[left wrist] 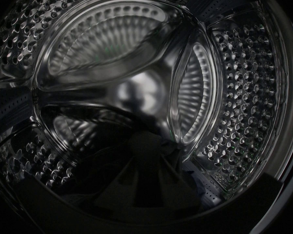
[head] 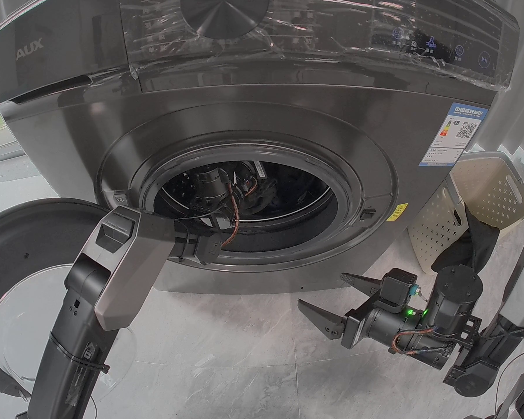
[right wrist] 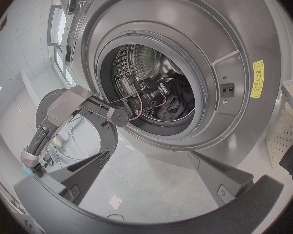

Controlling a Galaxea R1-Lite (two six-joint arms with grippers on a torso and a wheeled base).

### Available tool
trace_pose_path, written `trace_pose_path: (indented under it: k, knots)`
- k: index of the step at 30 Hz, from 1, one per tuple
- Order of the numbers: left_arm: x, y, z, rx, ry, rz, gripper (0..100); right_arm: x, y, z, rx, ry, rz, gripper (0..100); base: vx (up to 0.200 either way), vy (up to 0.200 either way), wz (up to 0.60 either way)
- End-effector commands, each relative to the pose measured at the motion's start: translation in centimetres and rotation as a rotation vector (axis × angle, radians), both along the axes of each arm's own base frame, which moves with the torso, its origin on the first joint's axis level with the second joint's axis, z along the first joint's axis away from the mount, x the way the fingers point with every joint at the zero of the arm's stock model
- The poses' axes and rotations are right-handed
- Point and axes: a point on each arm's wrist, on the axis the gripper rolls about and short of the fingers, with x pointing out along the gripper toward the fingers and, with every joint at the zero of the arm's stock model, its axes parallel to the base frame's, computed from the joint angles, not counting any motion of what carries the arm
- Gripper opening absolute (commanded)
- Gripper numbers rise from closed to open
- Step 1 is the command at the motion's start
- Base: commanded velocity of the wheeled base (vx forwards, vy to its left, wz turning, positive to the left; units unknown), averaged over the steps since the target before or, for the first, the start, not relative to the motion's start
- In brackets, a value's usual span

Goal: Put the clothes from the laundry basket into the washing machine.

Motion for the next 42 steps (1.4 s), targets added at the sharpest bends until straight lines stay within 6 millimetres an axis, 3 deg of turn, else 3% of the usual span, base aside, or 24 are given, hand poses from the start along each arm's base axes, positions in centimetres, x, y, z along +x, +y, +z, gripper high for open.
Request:
trace_pose_path:
  k: [1, 6, 9, 14, 23, 24, 26, 28, 32, 35, 42]
  knots:
    - [0.2, 0.0, -0.7, 0.004, 0.012, 0.002, 100, 0.0, 0.0, -0.1, -0.002, 0.003, 0.001, 100, 0.000, 0.000, 0.00]
    - [-0.5, -0.8, -0.2, -0.010, 0.012, 0.017, 100, 0.0, 0.0, -0.1, -0.002, 0.003, 0.001, 100, 0.000, 0.000, 0.00]
    - [-1.9, -1.5, 0.1, 0.013, 0.048, 0.005, 100, 0.0, 0.0, -0.1, -0.003, 0.004, -0.001, 100, 0.000, 0.000, 0.00]
    - [-7.2, -2.5, 0.9, 0.106, 0.149, -0.078, 100, 0.0, -0.1, -0.1, -0.003, 0.004, 0.001, 100, 0.000, 0.000, 0.00]
    - [-17.4, -2.8, -1.4, 0.282, 0.235, -0.275, 100, -0.7, -0.7, -0.4, -0.021, 0.024, 0.001, 100, 0.000, 0.000, 0.00]
    - [-17.4, -2.8, -1.4, 0.282, 0.235, -0.275, 100, -0.7, -0.7, -0.4, -0.021, 0.024, 0.002, 100, 0.000, 0.000, 0.00]
    - [-21.9, -1.9, -1.0, 0.300, 0.237, -0.353, 100, -1.7, -1.7, -0.3, -0.032, 0.037, 0.002, 100, 0.000, 0.000, 0.00]
    - [-23.0, -1.6, -0.9, 0.307, 0.243, -0.367, 100, -1.9, -1.9, -0.2, -0.034, 0.040, 0.004, 100, 0.000, 0.000, 0.00]
    - [-30.1, 1.9, -0.2, 0.360, 0.287, -0.455, 100, -3.2, -3.4, 0.8, -0.021, 0.016, -0.006, 100, 0.000, 0.000, 0.00]
    - [-33.5, 4.1, 0.4, 0.371, 0.287, -0.493, 100, -3.6, -4.1, 1.4, -0.009, 0.000, -0.023, 100, 0.000, 0.000, 0.00]
    - [-36.8, 9.1, 1.3, 0.341, 0.263, -0.473, 100, -5.2, -6.8, 1.9, -0.013, -0.009, -0.114, 100, 0.000, 0.000, 0.00]
